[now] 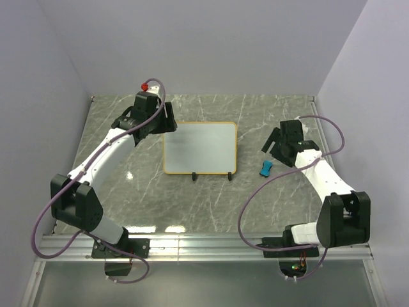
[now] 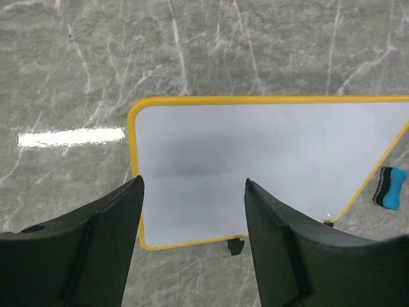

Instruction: Erase the whiteboard

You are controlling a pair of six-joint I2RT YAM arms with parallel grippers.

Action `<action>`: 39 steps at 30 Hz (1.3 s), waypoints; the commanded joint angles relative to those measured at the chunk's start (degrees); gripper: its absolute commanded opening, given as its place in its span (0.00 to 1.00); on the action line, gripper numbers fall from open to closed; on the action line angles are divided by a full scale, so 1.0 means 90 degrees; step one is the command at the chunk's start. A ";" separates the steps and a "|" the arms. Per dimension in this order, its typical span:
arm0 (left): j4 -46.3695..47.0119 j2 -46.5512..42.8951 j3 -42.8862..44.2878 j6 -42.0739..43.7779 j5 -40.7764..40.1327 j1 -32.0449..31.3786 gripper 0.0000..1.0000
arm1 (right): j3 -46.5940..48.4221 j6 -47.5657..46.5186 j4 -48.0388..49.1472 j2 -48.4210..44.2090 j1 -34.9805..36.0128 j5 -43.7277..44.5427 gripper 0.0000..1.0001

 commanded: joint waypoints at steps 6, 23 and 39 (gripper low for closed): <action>-0.0151 -0.0533 0.0634 0.0082 -0.0167 -0.0043 0.70 | 0.0359 0.0031 -0.0246 -0.0675 -0.0061 -0.0064 0.87; 0.0745 -0.2926 -0.1834 -0.0464 -0.1448 0.0699 0.82 | 0.1923 0.0244 -0.0696 -0.2257 -0.0022 -0.1177 0.88; 0.1098 -0.3317 -0.2158 -0.0894 -0.1311 0.0934 0.80 | 0.0752 0.0392 -0.0558 -0.3946 0.0076 -0.1423 0.93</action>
